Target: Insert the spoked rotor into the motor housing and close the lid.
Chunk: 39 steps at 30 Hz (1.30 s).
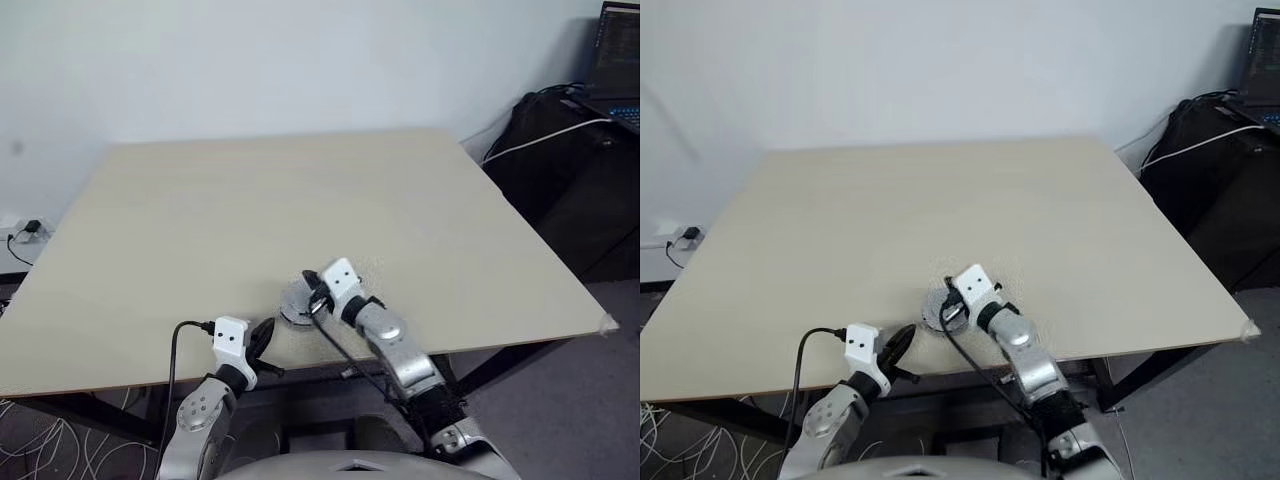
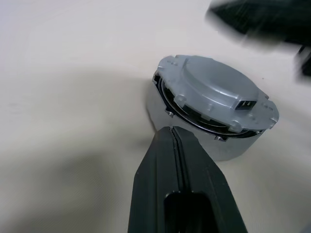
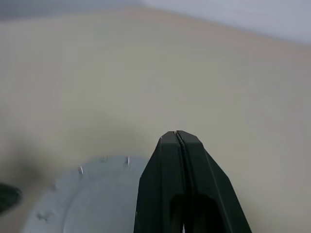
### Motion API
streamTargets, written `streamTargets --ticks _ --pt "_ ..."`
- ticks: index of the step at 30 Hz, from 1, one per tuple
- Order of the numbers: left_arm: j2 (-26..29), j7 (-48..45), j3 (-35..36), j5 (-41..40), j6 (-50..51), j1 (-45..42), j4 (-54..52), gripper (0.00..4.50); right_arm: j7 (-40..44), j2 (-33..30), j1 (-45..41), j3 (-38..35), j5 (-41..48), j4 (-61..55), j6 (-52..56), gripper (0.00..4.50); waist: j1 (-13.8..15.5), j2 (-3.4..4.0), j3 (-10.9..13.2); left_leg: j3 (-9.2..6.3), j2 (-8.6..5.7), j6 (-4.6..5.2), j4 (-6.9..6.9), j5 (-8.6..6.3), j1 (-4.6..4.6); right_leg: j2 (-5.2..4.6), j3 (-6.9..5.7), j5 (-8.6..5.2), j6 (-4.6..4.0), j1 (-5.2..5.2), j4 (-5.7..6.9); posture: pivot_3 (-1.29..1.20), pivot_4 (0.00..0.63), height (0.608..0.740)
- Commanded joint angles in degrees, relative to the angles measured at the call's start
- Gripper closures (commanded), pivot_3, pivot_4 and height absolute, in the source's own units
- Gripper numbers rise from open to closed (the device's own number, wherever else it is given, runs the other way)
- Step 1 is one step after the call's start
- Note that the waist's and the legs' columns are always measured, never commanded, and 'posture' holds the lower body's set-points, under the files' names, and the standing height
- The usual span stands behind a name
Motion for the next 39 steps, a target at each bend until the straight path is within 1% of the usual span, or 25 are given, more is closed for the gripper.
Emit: streamTargets --ticks 1,4,5,7,16,22,39 --pt "0.49 -0.99 0.10 -0.70 -0.57 -1.18 -1.14 4.50 9.26 -3.97 -1.77 0.02 4.37 -4.14 2.99 4.47 0.08 -0.01 0.00 0.00 0.00 0.00 0.00 0.00 0.00 0.00 -0.01 0.00 0.00 0.01 -0.01 0.00 0.000 0.740" --pt "0.62 -1.23 0.16 -0.65 -0.76 -1.53 -0.62 4.50 13.93 -6.29 -3.31 0.78 5.37 -2.96 3.11 3.87 0.08 0.00 0.01 0.01 -0.01 0.00 -0.01 0.00 0.00 0.00 -0.02 0.00 -0.01 0.00 -0.01 0.00 0.000 0.740" --pt "0.65 -1.24 0.19 -0.65 -0.81 -1.57 -0.53 4.50 16.20 -7.05 -4.10 1.08 5.88 -2.11 3.20 3.59 0.04 0.01 0.02 0.01 0.00 0.00 -0.01 0.00 0.00 0.01 -0.02 0.00 -0.01 -0.01 -0.01 0.00 0.000 0.740" --pt "0.66 -1.27 0.28 -0.64 -0.88 -1.65 -0.38 4.50 19.26 -7.96 -5.28 1.45 6.36 -0.72 3.07 2.89 0.06 0.00 0.02 0.02 0.00 0.00 -0.01 0.00 0.00 0.01 -0.02 0.00 -0.01 -0.01 0.00 0.00 0.000 0.740" --pt "0.62 -1.04 0.63 -0.46 -1.12 -1.04 -0.80 4.50 26.96 -8.55 -10.83 1.81 6.65 7.03 3.94 0.01 0.55 -0.02 0.03 0.02 -0.02 0.01 -0.01 0.00 -0.01 0.00 -0.02 0.01 -0.01 -0.02 -0.02 0.00 0.000 0.740" --pt "0.65 -0.79 0.64 -0.30 -1.09 -0.73 -1.35 4.50 32.00 -9.37 -14.04 1.62 7.59 10.96 6.72 0.01 0.56 -0.02 0.03 0.02 -0.02 0.00 -0.01 0.00 -0.01 -0.01 -0.02 0.01 -0.01 -0.01 -0.01 0.00 0.000 0.740" --pt "0.69 0.21 0.98 -0.38 -1.25 -0.14 -2.11 4.50 32.88 -7.80 -17.40 2.11 5.12 20.14 4.23 0.01 0.52 -0.01 0.02 0.03 -0.02 -0.01 -0.02 -0.01 -0.01 -0.01 -0.01 0.02 -0.02 -0.03 0.00 0.00 0.000 0.740"
